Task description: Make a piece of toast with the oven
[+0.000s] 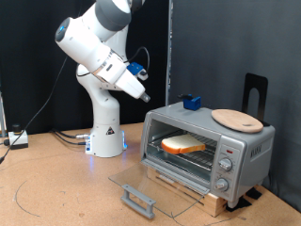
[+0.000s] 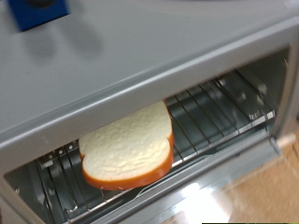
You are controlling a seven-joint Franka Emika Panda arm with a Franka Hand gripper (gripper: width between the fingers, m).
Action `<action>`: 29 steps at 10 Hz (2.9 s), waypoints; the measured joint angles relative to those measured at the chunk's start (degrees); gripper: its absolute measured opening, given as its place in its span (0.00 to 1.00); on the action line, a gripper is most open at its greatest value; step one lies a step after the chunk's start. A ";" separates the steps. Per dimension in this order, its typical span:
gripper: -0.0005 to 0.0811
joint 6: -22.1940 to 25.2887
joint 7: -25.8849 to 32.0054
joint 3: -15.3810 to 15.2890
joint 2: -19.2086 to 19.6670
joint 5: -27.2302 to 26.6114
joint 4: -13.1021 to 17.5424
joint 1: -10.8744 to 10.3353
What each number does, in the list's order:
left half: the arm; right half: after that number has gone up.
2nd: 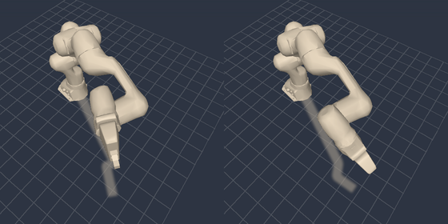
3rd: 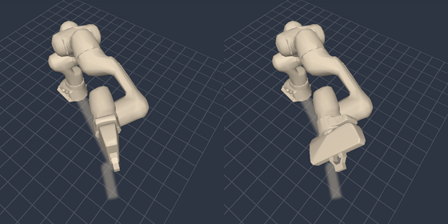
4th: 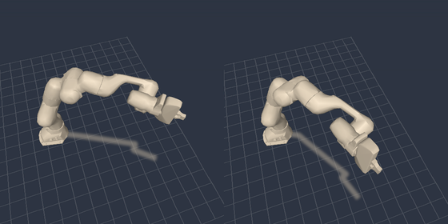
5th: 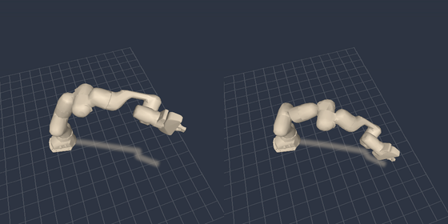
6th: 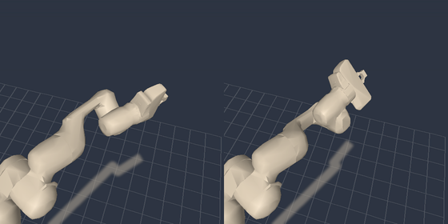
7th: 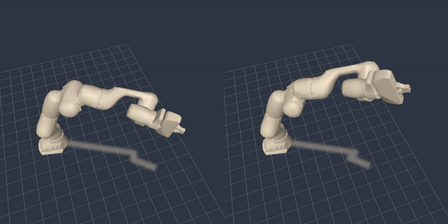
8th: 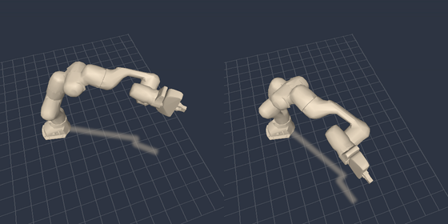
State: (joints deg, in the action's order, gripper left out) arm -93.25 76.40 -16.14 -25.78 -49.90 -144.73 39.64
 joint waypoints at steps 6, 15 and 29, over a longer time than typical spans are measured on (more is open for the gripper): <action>0.99 -4.42 -31.73 -3.48 1.02 0.71 1.46 2.77; 0.99 1.61 -57.80 -1.97 11.05 13.95 14.50 7.64; 0.99 6.27 -71.29 -5.15 31.40 30.03 25.08 7.54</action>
State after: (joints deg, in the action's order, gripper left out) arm -86.98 5.11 -21.28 5.62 -19.87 -119.66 47.18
